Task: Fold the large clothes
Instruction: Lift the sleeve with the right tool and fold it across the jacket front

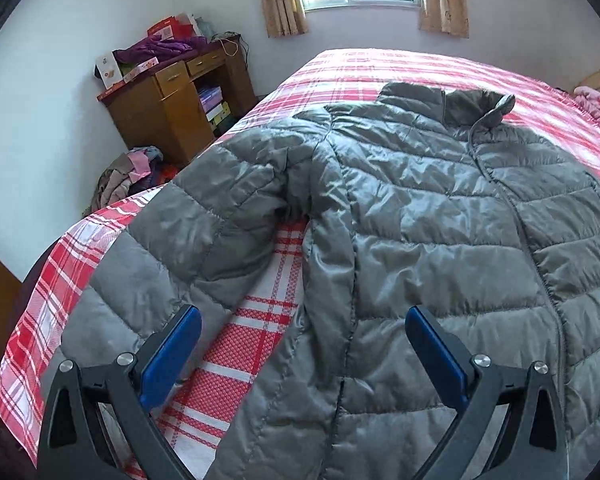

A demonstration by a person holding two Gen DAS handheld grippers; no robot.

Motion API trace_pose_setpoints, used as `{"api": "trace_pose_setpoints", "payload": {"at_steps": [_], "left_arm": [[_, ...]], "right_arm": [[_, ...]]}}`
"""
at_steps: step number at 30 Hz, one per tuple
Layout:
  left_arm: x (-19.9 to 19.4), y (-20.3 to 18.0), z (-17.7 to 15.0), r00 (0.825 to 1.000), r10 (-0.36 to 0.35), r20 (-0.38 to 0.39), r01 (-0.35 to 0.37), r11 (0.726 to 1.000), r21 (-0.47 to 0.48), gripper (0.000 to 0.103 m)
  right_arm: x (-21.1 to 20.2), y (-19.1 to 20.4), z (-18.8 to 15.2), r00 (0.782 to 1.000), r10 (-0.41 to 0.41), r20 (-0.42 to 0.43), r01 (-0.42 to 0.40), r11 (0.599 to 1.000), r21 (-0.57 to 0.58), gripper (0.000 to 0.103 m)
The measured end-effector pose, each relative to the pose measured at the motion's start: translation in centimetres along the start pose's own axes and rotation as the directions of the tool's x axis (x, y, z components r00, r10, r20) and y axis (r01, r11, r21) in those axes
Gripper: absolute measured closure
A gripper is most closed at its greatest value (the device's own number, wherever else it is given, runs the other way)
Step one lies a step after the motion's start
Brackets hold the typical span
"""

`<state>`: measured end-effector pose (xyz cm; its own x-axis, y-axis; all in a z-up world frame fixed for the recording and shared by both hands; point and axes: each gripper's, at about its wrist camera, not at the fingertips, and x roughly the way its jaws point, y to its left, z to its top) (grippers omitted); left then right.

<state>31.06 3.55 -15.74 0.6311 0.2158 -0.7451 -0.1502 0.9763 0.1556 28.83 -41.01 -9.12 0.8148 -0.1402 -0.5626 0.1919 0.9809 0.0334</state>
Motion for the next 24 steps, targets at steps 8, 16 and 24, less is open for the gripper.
{"api": "trace_pose_setpoints", "payload": {"at_steps": [8,16,24], "left_arm": [[0.0,1.3,0.9,1.0,-0.005,0.013,0.005,0.999,-0.041,0.001],[1.0,2.7,0.9,0.999,0.042,0.019,-0.04,0.997,-0.061,0.001],[2.3,5.1,0.5,0.995,0.099,-0.019,-0.101,0.991,-0.093,0.001]], "right_arm": [[0.6,9.1,1.6,0.996,0.081,0.045,-0.072,0.981,-0.179,0.083],[2.7,17.6,-0.1,0.985,0.173,0.024,-0.159,0.945,-0.286,0.083],[5.6,23.8,-4.2,0.969,0.237,-0.069,-0.245,0.896,-0.369,0.07]]}}
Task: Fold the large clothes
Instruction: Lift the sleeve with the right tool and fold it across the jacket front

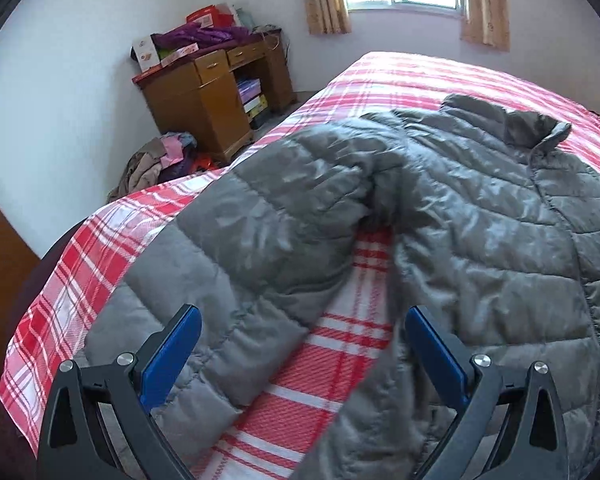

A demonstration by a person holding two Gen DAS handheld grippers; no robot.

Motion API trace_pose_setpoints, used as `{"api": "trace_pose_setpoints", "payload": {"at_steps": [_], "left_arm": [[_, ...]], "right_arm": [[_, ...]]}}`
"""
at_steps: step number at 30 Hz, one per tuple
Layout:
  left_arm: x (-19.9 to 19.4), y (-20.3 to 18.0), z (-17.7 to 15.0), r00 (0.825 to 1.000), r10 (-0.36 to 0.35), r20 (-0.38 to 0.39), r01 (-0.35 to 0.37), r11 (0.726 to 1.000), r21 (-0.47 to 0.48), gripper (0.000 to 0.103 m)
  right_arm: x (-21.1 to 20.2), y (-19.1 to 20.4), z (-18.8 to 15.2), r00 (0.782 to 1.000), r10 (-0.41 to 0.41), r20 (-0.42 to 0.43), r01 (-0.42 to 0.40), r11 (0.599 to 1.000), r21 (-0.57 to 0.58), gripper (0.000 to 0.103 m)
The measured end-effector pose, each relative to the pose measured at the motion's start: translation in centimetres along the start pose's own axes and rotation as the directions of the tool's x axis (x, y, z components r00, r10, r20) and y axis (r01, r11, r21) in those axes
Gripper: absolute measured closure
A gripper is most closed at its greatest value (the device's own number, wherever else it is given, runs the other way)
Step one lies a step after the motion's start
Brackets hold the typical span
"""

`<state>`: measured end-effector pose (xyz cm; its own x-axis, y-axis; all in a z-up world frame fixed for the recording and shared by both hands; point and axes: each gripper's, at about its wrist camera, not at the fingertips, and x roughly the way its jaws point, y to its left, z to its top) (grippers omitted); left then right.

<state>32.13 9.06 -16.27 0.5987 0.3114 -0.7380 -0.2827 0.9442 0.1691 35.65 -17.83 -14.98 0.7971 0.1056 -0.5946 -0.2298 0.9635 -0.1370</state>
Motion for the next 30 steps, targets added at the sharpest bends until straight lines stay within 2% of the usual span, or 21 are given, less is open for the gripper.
{"api": "trace_pose_setpoints", "payload": {"at_steps": [1,2,3,6,10,13,17,19,23,28,30], "left_arm": [[0.1,0.1,0.0,1.0,0.004,-0.003,-0.004,1.0,0.0,0.001],[0.0,0.3,0.1,1.0,0.007,-0.002,-0.007,1.0,-0.001,0.001],[-0.2,0.6,0.1,1.0,0.009,0.002,-0.009,1.0,-0.004,0.001],[-0.9,1.0,0.6,1.0,0.019,0.013,-0.019,1.0,-0.022,0.001],[-2.4,0.5,1.1,1.0,0.008,0.026,-0.007,0.999,-0.046,0.001],[-3.8,-0.7,1.3,0.999,-0.001,0.048,0.003,0.999,-0.035,0.001],[-4.8,-2.8,1.2,0.998,-0.038,0.049,0.038,0.999,-0.009,0.001],[-5.3,-4.4,1.1,0.997,-0.073,0.04,0.072,0.997,0.014,0.001],[-6.1,-8.3,1.1,0.99,-0.14,0.031,0.137,0.988,0.069,0.001],[-6.5,-13.4,2.5,0.969,-0.249,0.005,0.247,0.964,0.099,0.001],[-5.9,-15.4,2.8,0.959,-0.281,-0.024,0.282,0.953,0.111,0.001]], "right_arm": [[0.7,0.5,-0.5,0.999,0.016,-0.03,-0.017,1.0,-0.011,0.043],[1.1,0.8,-1.0,0.997,0.047,-0.056,-0.047,0.999,-0.013,0.031],[1.0,0.9,-1.2,0.996,0.065,-0.062,-0.066,0.998,-0.011,0.022],[-0.4,1.1,-1.7,0.995,0.083,-0.051,-0.084,0.996,-0.021,0.021],[-3.8,1.7,-1.9,0.984,0.175,-0.017,-0.176,0.984,-0.032,0.017],[-5.8,2.2,-2.3,0.981,0.193,0.009,-0.192,0.978,-0.076,0.017],[-8.0,1.4,-3.2,0.979,0.203,0.034,-0.201,0.978,-0.052,0.017],[-8.2,0.6,-3.5,0.985,0.169,0.045,-0.167,0.985,-0.045,0.017],[-6.4,-3.0,-4.7,1.0,0.009,0.008,-0.009,0.999,0.041,0.017],[-3.8,-8.6,-6.7,0.989,-0.13,-0.065,0.139,0.978,0.157,0.017],[-2.9,-10.4,-7.8,0.985,-0.139,-0.098,0.157,0.965,0.211,0.017]]}}
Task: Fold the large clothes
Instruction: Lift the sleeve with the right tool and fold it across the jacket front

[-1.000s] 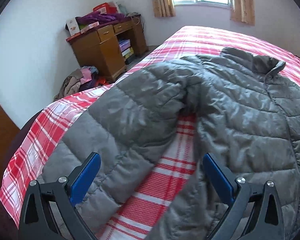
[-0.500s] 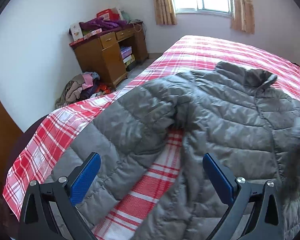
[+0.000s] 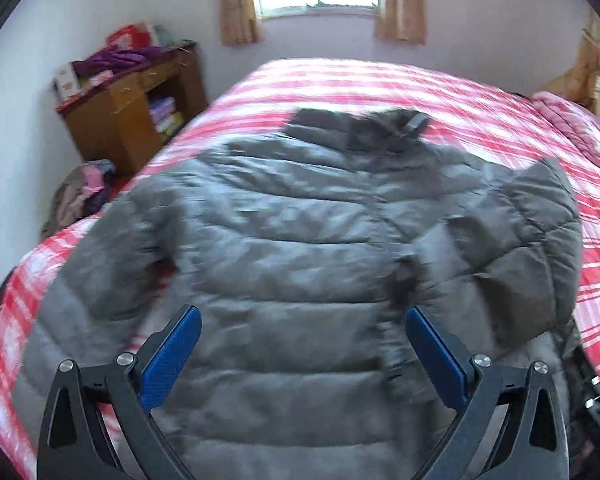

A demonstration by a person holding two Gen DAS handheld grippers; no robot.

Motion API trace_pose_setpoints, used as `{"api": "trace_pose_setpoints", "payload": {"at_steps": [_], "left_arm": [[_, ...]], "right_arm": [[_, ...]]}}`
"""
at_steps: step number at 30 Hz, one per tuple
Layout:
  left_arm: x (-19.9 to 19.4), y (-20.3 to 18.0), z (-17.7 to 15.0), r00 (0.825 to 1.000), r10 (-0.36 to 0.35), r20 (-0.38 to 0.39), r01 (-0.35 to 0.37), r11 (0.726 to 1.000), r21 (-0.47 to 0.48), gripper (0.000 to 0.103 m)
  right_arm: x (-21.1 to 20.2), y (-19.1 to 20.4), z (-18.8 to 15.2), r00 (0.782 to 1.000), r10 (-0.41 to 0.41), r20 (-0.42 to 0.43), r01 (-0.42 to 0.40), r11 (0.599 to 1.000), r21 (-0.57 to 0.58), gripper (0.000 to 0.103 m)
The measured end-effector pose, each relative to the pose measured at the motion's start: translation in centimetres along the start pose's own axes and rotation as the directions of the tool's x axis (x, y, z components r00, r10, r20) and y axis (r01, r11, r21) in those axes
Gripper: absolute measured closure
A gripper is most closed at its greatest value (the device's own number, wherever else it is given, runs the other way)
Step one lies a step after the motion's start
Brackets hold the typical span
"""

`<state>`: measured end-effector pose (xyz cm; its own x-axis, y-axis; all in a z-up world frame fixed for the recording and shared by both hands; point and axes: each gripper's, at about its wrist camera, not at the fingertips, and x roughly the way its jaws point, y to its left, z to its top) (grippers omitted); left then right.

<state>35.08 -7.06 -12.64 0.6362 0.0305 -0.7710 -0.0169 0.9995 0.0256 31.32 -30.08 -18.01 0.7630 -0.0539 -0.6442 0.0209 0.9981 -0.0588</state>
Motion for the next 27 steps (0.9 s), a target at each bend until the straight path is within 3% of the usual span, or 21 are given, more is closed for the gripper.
{"api": "trace_pose_setpoints", "payload": {"at_steps": [4,5,6,7,8,12,17,23,25,27], "left_arm": [[2.6,-3.5,0.3,0.996,-0.065,-0.054,0.066,0.998,0.025,0.003],[3.2,-4.2,0.2,0.994,-0.083,-0.064,0.085,0.996,0.031,0.016],[3.8,-4.9,0.1,0.992,-0.099,-0.079,0.103,0.994,0.038,0.039],[4.3,-5.5,-0.1,0.988,-0.117,-0.099,0.122,0.992,0.041,0.051],[4.7,-5.7,-0.1,0.984,-0.137,-0.112,0.142,0.989,0.038,0.072],[3.5,-5.6,-0.1,0.994,-0.097,-0.058,0.102,0.991,0.083,0.085],[2.3,-1.9,0.5,1.0,0.003,0.017,-0.005,0.995,0.096,0.086],[3.7,1.0,-0.2,0.997,0.075,-0.012,-0.074,0.995,0.07,0.086],[4.3,1.0,-0.6,0.995,0.097,-0.019,-0.096,0.992,0.078,0.078],[4.3,0.8,-0.7,0.989,0.144,-0.015,-0.142,0.985,0.096,0.058]], "right_arm": [[1.2,-2.3,-1.3,0.999,0.008,-0.045,-0.004,0.997,0.072,0.017],[1.5,-2.5,-1.4,0.998,0.016,-0.053,-0.011,0.996,0.086,0.017],[1.3,-2.7,-1.5,0.998,0.021,-0.054,-0.016,0.996,0.093,0.015],[1.5,-2.9,-1.6,0.998,0.027,-0.057,-0.021,0.995,0.1,0.011],[1.5,-3.0,-1.7,0.998,0.033,-0.06,-0.027,0.994,0.104,0.01],[2.0,-3.1,-2.0,0.996,0.044,-0.083,-0.034,0.992,0.118,0.01],[1.9,-3.6,-2.4,0.994,0.054,-0.09,-0.04,0.988,0.148,0.009],[2.2,-4.1,-2.6,0.993,0.025,-0.116,-0.006,0.988,0.157,0.007],[2.3,-4.1,-2.6,0.992,0.023,-0.122,-0.004,0.988,0.155,0.007],[2.4,-4.0,-2.7,0.991,0.019,-0.132,0.001,0.989,0.145,0.007]]}}
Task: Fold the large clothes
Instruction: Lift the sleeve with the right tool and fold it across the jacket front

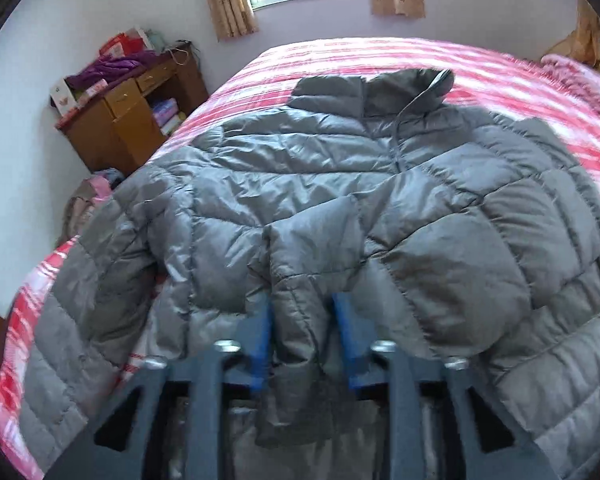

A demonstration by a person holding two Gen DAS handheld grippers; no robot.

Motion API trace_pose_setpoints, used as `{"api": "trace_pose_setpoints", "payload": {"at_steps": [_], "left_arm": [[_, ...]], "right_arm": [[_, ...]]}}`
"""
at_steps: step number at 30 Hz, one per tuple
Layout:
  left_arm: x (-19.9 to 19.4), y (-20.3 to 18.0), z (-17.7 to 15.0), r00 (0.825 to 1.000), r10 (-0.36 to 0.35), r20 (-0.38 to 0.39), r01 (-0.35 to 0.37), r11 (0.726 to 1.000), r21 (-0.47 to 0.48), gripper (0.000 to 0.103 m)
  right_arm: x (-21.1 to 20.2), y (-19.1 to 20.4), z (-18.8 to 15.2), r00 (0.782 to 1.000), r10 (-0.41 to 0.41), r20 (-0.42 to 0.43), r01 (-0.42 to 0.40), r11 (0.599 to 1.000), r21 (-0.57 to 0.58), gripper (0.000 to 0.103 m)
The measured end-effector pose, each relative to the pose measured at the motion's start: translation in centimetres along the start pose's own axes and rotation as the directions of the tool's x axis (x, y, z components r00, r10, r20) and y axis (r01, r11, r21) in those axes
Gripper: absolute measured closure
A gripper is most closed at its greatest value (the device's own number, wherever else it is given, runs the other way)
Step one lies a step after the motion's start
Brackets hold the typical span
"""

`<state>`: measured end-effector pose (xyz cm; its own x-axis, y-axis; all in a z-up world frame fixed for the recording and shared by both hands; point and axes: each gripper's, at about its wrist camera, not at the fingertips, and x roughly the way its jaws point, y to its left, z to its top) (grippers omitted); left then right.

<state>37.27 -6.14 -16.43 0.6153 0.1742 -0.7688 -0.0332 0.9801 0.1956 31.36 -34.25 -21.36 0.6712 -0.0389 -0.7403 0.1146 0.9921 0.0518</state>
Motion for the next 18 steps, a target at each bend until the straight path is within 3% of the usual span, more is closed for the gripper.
{"api": "trace_pose_setpoints", "payload": {"at_steps": [2,6,10,14,18], "left_arm": [[-0.7,0.4,0.0,0.999,0.037,0.027,-0.037,0.999,0.004,0.037],[-3.7,2.5,0.5,0.984,0.114,0.135,-0.111,0.993,-0.03,0.025],[-5.8,3.8,1.9,0.976,0.102,0.195,-0.083,0.991,-0.103,0.021],[-4.3,2.2,3.3,0.988,0.055,0.142,-0.032,0.986,-0.161,0.02],[-1.4,-0.4,4.3,0.994,0.024,0.105,0.0,0.975,-0.221,0.02]], "right_arm": [[0.1,0.1,0.0,1.0,0.002,-0.012,-0.002,1.0,-0.006,0.007],[-1.2,-0.6,0.2,0.999,0.043,-0.021,-0.043,0.999,-0.004,0.008],[-3.8,-1.3,1.6,0.998,0.064,0.022,-0.063,0.998,-0.032,0.018],[-4.5,-0.7,5.3,0.995,0.083,0.064,-0.08,0.996,-0.038,0.021],[-2.5,2.5,9.9,0.985,0.133,0.109,-0.127,0.99,-0.062,0.03]]}}
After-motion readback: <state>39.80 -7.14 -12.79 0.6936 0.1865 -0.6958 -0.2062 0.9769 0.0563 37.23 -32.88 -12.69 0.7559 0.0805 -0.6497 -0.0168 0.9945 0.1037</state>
